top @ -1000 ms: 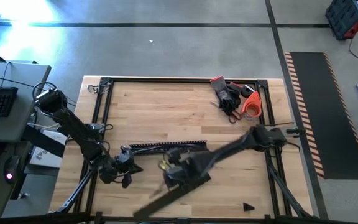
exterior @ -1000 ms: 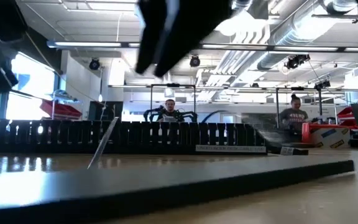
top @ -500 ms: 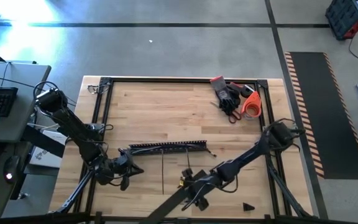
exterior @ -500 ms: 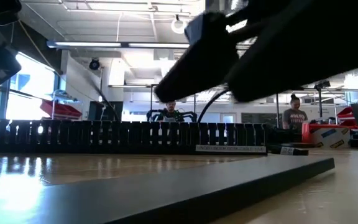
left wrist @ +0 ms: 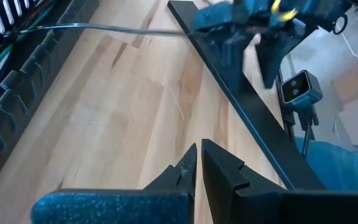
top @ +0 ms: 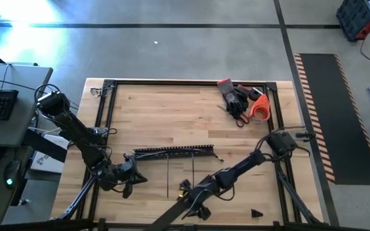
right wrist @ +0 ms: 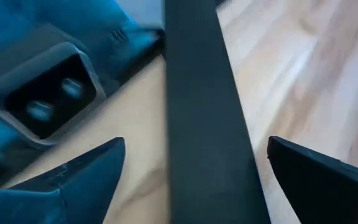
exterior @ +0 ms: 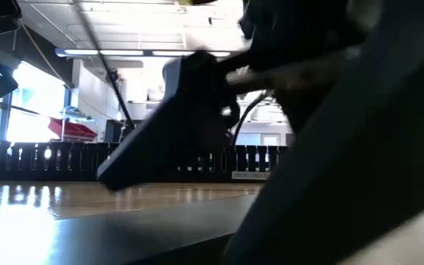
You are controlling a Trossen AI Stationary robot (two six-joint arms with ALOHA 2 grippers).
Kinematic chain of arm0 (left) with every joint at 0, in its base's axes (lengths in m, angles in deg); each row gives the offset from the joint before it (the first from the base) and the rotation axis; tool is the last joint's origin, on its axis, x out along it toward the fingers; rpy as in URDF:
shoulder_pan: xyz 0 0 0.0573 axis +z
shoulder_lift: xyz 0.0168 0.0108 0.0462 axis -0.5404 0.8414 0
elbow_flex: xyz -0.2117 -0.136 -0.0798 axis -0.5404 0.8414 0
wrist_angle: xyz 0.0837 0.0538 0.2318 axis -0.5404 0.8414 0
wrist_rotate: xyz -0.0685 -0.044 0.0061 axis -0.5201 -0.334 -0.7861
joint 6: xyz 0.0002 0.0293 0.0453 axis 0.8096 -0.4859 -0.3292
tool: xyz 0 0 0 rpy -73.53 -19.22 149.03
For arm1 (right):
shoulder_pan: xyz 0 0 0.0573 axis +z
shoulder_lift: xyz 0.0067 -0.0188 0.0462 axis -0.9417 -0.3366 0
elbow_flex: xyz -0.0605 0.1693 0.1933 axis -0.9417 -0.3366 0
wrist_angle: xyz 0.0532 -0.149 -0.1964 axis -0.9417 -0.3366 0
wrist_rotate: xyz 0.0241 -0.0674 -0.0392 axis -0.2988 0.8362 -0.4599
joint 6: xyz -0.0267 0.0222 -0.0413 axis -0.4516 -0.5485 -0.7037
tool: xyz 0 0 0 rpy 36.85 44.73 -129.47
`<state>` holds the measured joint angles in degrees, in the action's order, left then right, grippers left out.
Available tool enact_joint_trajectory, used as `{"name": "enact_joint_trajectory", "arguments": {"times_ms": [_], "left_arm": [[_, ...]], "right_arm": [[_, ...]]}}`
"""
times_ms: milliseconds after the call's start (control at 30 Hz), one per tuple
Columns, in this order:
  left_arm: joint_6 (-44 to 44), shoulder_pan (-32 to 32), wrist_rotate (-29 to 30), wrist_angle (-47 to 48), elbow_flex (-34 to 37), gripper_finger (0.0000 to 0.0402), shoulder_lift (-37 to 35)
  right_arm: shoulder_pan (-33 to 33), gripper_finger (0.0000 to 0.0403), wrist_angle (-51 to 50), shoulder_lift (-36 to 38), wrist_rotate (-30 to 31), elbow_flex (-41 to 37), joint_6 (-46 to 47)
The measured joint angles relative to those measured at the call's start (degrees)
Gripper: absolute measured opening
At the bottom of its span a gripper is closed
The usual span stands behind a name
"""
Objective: Ziptie cables
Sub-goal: Close the black cable duct
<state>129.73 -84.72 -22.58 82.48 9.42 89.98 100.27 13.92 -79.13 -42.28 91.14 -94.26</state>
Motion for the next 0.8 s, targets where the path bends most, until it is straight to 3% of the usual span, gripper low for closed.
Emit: {"name": "enact_joint_trajectory", "arguments": {"times_ms": [200, 367, 633, 800], "left_arm": [[0.0, 0.0, 0.0, 0.0, 0.0, 0.0, 0.0], [0.0, 0.0, 0.9, 0.1, 0.0, 0.0, 0.0], [-0.4, 0.0, 3.9, -1.0, 0.0, 0.0, 0.0], [-5.9, 0.0, 4.6, -8.1, 0.0, 0.0, -0.5]], "right_arm": [[-1.0, 0.0375, 0.3, -2.1, 0.8, 0.3, 1.2], [-2.3, 0.0327, 0.6, -3.5, -0.1, -0.8, 3.5], [-2.3, 0.022, 2.1, -6.3, 4.6, -0.6, 7.8], [-2.3, 0.0212, 1.9, -6.1, 5.1, -0.6, 9.8]]}}
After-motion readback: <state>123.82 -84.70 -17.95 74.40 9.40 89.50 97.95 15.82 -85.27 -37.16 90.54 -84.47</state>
